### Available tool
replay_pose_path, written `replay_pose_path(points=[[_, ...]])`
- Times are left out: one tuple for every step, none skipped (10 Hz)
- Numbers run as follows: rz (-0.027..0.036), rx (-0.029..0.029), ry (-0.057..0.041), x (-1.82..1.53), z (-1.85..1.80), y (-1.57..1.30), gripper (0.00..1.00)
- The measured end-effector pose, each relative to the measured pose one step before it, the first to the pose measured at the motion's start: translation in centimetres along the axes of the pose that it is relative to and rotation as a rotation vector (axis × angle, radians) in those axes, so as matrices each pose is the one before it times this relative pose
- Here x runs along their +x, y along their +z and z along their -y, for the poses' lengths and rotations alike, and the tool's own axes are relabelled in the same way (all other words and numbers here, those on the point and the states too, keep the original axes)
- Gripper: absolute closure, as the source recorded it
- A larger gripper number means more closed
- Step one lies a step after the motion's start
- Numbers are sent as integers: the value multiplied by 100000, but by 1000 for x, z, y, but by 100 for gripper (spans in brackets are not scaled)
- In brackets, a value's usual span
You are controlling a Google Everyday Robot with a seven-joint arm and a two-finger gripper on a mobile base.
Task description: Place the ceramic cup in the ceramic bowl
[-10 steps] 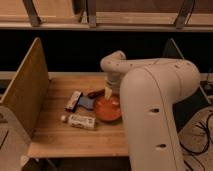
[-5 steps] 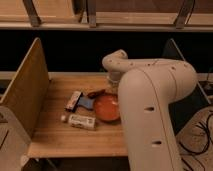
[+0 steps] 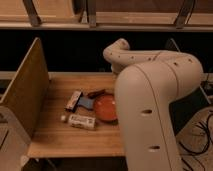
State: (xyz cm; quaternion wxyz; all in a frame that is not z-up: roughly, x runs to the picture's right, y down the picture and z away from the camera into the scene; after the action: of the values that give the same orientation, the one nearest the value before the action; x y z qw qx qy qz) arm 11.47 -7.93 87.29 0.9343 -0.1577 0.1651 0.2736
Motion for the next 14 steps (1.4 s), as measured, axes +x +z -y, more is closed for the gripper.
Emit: replay_pose_path(points=[[251, 6146, 1112, 230, 1754, -2159, 100], [261, 4926, 939, 301, 1212, -1758, 100], [350, 1942, 482, 105, 126, -944, 100], [648, 485, 90, 95, -885, -1066, 100], [-308, -2553, -194, 508, -2793, -797, 100], [-1038, -3170, -175, 708, -2404, -117, 100], [-1930, -5260, -410, 956, -3208, 52, 100], [-1037, -5695, -775, 521, -2985, 455, 100], [-1207, -6107, -1302, 117, -3056, 431, 100], [-640, -3244, -919, -54, -1619, 388, 100], [-422, -1496, -467, 81, -686, 109, 100], [-133, 23, 206, 177, 115, 7, 100], [-92, -125, -40, 43, 30, 78, 100], [236, -349, -445, -209, -38, 31, 100]])
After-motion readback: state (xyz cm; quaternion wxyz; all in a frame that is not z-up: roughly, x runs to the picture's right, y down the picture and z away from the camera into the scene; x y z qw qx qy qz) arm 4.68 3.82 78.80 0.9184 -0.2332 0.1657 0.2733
